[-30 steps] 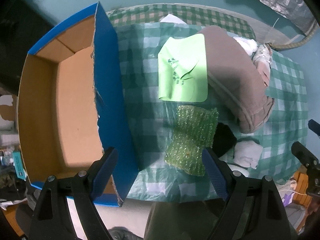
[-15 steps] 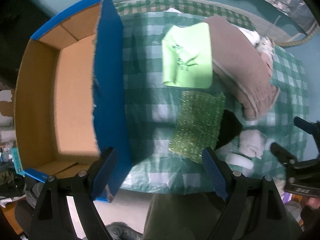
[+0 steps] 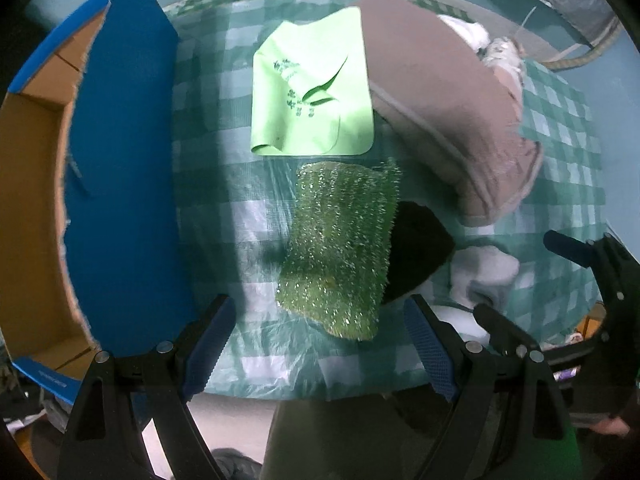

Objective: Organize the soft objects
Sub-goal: 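Lower the left tool to the green scrubber while the right tool grasps the grey sock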

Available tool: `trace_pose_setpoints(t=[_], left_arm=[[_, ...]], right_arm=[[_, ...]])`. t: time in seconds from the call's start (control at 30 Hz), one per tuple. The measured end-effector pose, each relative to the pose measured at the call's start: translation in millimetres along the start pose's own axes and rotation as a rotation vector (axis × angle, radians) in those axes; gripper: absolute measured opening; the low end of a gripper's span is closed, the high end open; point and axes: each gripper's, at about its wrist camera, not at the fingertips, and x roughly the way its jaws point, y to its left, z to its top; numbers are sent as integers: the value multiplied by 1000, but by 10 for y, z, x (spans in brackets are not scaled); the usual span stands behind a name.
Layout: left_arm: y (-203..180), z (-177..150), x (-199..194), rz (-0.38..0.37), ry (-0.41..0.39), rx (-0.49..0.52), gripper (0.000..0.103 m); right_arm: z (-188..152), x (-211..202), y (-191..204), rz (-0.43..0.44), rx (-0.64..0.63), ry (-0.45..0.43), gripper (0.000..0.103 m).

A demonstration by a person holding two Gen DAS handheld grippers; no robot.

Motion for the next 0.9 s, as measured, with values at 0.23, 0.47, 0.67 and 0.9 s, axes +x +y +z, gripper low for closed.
trace_pose_setpoints(t=[0.23,0.47,0.67,0.9], left_arm=[[87,146,234,-12,36,-64,87],[212,270,337,-23,45,-143,87],[278,332,339,-10,26,-159,87],[295,510,322,3,11,-161,87]], right_arm=[[10,108,36,-10,0,14,97],[32,159,-9,-6,22,24,89],[101,199,-64,-23,36,26,76],[129,117,-345,-20,66,12,51]])
